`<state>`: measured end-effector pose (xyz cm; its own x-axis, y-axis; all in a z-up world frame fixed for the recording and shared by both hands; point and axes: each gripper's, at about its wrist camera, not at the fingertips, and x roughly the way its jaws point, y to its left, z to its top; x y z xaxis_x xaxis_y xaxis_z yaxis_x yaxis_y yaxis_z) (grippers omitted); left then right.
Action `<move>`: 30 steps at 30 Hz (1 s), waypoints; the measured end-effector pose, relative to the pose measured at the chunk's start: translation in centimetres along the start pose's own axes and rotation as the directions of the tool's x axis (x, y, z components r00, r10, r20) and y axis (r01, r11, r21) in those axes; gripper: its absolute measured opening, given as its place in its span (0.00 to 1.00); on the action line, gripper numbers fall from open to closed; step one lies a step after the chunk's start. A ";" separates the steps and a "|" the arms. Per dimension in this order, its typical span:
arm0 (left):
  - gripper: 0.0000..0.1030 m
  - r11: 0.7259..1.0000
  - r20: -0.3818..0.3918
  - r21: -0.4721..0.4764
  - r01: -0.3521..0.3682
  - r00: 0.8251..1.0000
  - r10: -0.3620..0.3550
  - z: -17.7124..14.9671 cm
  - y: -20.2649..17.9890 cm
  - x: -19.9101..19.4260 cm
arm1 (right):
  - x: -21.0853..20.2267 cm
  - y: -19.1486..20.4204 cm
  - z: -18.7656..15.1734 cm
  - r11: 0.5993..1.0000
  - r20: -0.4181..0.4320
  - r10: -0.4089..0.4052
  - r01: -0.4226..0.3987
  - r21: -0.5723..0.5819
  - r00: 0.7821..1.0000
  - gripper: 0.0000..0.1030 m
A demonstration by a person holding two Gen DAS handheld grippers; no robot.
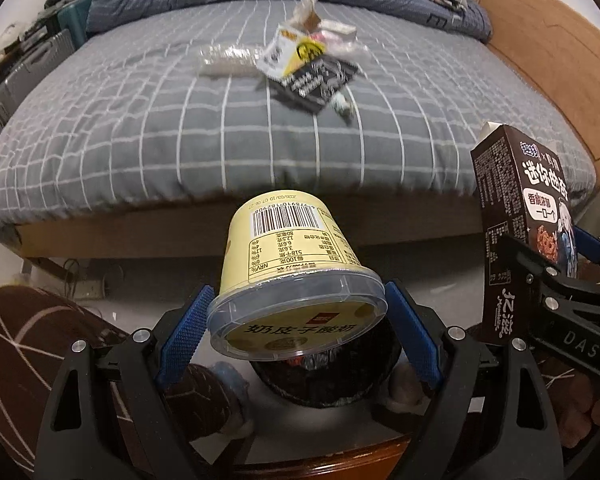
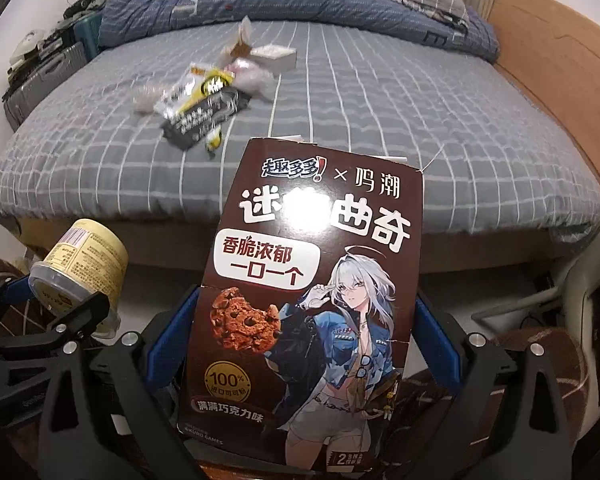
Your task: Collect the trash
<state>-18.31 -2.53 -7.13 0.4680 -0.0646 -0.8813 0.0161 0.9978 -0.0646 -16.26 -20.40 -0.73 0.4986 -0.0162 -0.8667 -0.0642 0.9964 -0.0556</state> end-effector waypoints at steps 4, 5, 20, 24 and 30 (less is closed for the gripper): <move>0.82 1.000 -0.029 -0.001 0.003 1.000 -0.003 -0.6 -0.2 1.3 | 1.2 0.0 -1.2 1.000 -0.022 -0.007 0.007 -0.006 1.000 0.90; 0.82 1.000 -0.035 0.000 0.002 0.999 -0.002 -0.7 -0.3 1.7 | 1.5 0.0 -1.4 1.000 -0.027 -0.006 0.006 -0.003 1.000 0.90; 0.82 1.000 -0.126 0.003 0.010 0.992 -0.009 -0.7 0.0 8.7 | 8.0 -1.3 -2.6 0.999 -0.147 0.013 -0.007 0.037 0.989 0.90; 0.82 1.000 -0.161 0.011 0.016 0.987 -0.014 -0.8 -0.4 10.4 | 9.5 -1.6 -2.7 0.999 -0.176 0.005 0.002 0.045 0.984 0.90; 0.82 0.999 -0.193 0.015 0.042 0.980 -0.039 -0.7 -1.0 12.0 | 10.5 -2.0 -2.8 0.997 -0.205 0.007 0.008 0.075 0.979 0.91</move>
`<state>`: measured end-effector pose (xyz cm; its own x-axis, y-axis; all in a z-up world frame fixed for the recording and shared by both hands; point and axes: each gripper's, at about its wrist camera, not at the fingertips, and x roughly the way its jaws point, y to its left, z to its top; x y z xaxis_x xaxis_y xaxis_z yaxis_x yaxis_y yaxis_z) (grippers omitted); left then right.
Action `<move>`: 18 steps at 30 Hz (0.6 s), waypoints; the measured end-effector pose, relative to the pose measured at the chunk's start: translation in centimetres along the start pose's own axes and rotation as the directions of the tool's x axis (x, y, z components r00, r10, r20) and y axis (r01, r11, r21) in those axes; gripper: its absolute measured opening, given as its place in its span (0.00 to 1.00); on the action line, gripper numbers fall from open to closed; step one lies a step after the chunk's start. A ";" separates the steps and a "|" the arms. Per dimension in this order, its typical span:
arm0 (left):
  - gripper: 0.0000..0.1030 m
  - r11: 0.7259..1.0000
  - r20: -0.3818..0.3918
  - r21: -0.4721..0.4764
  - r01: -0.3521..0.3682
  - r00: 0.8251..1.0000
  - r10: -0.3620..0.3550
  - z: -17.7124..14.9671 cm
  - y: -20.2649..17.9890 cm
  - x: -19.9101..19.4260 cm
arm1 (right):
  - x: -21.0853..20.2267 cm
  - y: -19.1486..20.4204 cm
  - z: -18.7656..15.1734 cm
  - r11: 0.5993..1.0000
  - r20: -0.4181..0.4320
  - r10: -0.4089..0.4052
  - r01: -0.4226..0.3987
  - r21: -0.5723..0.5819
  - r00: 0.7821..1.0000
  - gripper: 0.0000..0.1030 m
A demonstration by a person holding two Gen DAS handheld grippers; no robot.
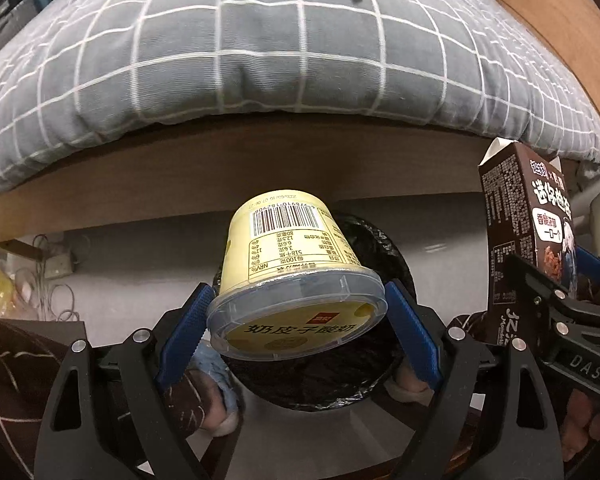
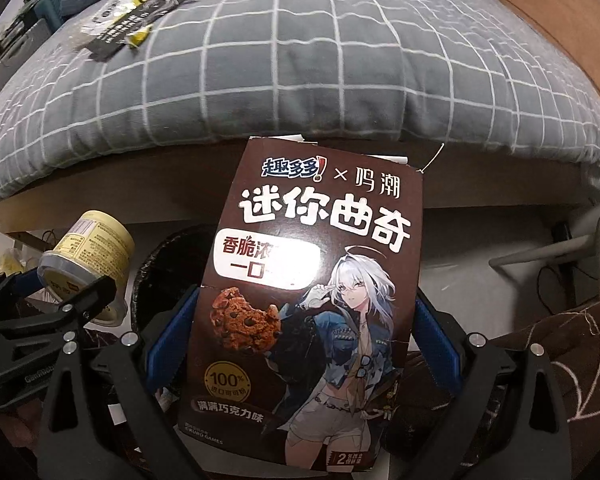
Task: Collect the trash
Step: 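Open the left tool to drop the yellow yogurt cup into the bin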
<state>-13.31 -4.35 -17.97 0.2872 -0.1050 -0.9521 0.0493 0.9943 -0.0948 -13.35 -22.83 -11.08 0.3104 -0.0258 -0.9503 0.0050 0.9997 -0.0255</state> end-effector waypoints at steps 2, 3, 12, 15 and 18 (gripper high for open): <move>0.82 1.000 -0.006 0.006 0.006 1.000 -0.006 0.2 -0.5 0.2 | 0.0 0.1 0.1 1.000 -0.007 -0.002 0.002 0.001 1.000 0.90; 0.82 1.000 -0.012 0.009 0.010 1.000 -0.010 0.2 -0.8 0.4 | -0.1 0.1 0.1 1.000 -0.010 -0.002 0.002 0.007 1.000 0.90; 0.90 0.999 -0.049 0.042 0.022 0.999 -0.019 -0.1 -1.7 2.3 | 1.0 -0.6 0.1 0.999 -0.060 -0.001 0.004 0.044 0.998 0.91; 0.95 0.999 -0.039 0.035 0.024 0.999 -0.022 0.0 -1.6 2.2 | 1.3 -0.5 0.4 0.999 -0.066 -0.004 0.007 0.044 0.998 0.91; 0.95 0.999 -0.042 0.033 0.020 0.999 -0.019 0.1 -1.5 2.1 | 1.6 -0.4 0.7 0.999 -0.068 -0.008 0.011 0.036 0.998 0.91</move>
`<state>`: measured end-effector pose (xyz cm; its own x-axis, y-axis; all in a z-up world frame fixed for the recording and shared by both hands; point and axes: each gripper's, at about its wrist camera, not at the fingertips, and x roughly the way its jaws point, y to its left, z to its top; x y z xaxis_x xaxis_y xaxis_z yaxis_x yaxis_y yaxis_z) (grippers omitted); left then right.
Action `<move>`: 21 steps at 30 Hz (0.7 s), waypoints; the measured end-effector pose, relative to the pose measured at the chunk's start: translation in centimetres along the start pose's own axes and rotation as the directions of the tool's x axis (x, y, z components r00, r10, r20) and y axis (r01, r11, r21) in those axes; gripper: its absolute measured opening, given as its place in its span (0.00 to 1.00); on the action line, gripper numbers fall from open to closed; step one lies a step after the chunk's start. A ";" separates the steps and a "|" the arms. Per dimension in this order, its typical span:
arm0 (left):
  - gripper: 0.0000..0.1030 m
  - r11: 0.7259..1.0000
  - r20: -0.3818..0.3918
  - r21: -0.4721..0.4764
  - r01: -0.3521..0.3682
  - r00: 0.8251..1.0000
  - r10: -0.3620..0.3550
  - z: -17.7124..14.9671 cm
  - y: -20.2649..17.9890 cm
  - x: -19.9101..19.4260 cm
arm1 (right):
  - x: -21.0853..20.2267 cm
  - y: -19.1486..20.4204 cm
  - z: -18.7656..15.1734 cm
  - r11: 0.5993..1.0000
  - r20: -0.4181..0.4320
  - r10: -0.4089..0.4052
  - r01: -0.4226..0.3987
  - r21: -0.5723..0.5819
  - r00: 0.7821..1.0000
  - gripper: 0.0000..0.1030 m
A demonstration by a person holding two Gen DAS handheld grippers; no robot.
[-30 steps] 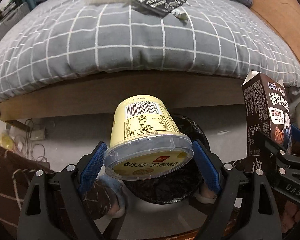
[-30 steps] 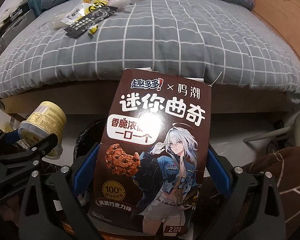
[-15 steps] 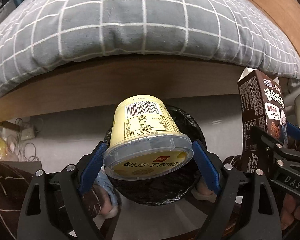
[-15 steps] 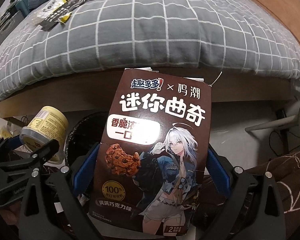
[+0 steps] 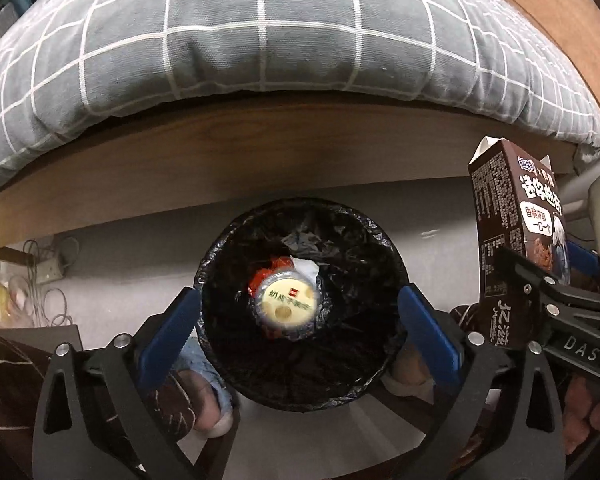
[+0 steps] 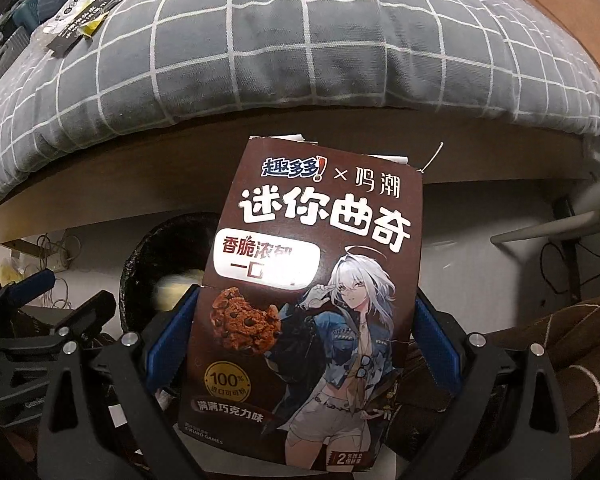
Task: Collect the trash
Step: 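Open the left tool to drop the yellow yogurt cup into the bin, then open the right tool to drop the brown snack box into the bin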
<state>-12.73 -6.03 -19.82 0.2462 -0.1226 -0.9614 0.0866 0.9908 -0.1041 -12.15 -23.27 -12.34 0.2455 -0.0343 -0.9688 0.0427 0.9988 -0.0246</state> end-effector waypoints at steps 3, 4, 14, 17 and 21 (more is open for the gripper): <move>0.95 1.000 0.008 0.005 -0.012 1.000 0.012 0.0 0.7 -0.2 | -0.1 0.6 0.0 1.000 0.008 0.002 -0.002 -0.016 1.000 0.91; 0.95 1.000 0.013 0.006 -0.022 1.000 0.022 0.1 0.9 -0.3 | -0.2 0.9 0.1 1.000 0.012 0.001 0.000 -0.026 1.000 0.91; 0.95 0.995 0.075 -0.063 -0.083 0.993 0.087 0.1 5.2 -3.7 | -1.5 5.6 0.0 0.992 0.063 0.031 -0.023 -0.127 0.998 0.91; 0.95 0.992 0.082 -0.105 -0.075 0.993 0.084 -0.3 6.8 -4.4 | -1.7 7.5 0.1 0.986 0.064 0.049 -0.038 -0.163 0.997 0.91; 0.95 0.986 0.089 -0.142 -0.084 0.991 0.097 -0.8 8.7 -5.0 | -1.9 9.3 0.3 0.981 0.064 0.063 -0.050 -0.185 0.996 0.91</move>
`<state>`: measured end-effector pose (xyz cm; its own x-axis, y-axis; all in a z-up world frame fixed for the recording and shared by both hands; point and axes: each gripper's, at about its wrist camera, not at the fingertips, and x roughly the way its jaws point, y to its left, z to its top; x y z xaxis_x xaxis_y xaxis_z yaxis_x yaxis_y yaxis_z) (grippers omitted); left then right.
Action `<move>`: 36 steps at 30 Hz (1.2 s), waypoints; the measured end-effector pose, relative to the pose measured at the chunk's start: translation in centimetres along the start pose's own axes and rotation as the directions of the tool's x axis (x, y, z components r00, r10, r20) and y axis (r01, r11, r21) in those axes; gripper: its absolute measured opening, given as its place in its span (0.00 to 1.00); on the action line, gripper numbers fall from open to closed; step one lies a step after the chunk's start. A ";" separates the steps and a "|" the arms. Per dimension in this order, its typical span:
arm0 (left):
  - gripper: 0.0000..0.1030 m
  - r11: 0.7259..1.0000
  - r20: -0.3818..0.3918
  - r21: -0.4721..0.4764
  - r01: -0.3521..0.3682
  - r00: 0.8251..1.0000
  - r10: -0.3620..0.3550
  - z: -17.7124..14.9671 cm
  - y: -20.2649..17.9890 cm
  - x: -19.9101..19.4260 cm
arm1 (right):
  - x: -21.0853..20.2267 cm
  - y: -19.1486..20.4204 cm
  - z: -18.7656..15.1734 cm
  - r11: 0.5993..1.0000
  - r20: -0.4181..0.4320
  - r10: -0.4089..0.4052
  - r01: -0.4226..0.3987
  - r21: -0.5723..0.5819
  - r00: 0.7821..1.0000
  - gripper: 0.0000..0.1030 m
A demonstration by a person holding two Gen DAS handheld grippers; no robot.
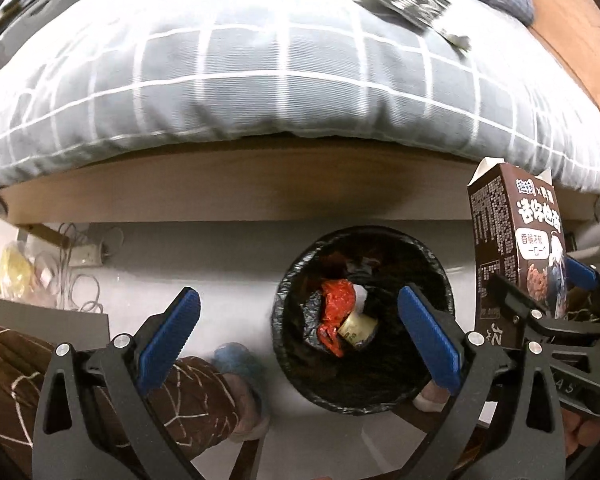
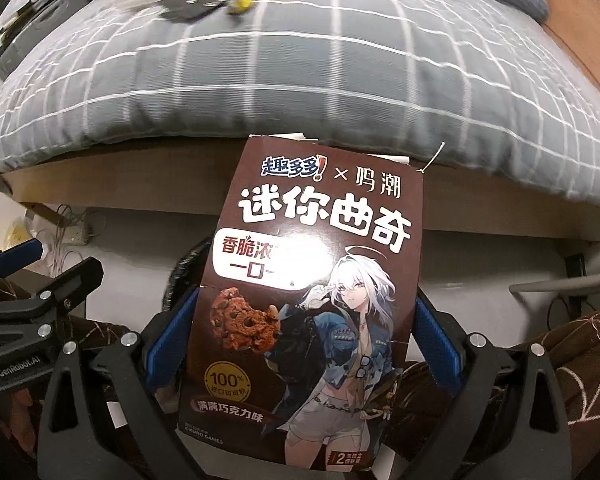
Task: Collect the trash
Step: 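Open the right tool to drop the brown snack box into the bin, then move both open tools back over the trash on the bed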
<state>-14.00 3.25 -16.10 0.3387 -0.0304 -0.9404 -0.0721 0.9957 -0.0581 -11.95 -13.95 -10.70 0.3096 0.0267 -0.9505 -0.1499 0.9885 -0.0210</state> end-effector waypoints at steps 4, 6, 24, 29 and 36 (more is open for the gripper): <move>0.95 1.000 0.009 -0.023 -0.019 1.000 0.020 -0.2 1.4 -0.6 | 0.3 1.3 0.1 1.000 -0.004 -0.002 0.002 -0.025 1.000 0.91; 0.95 0.999 0.014 -0.034 -0.027 1.000 0.027 -0.2 2.1 -0.9 | 0.7 1.7 0.1 0.999 -0.012 -0.008 0.008 -0.036 1.000 0.91; 0.95 0.998 0.006 -0.054 -0.032 0.999 0.032 -0.3 3.1 -0.6 | 3.3 2.2 0.9 0.999 -0.050 -0.005 0.003 -0.033 0.999 0.93; 0.95 0.998 0.003 -0.051 -0.021 1.000 0.022 -0.1 2.9 -0.5 | 2.4 2.0 1.2 1.000 -0.022 -0.003 0.002 -0.016 1.000 0.93; 0.94 0.999 0.034 -0.053 -0.011 0.999 0.013 0.2 2.5 -1.2 | 0.4 1.0 1.6 1.000 0.067 -0.025 0.025 0.003 0.997 0.93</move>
<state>-14.40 5.82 -15.01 0.3691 -0.0142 -0.9293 -0.1259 0.9899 -0.0651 -10.44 -12.75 -10.59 0.3753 0.0120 -0.9268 -0.1397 0.9892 -0.0437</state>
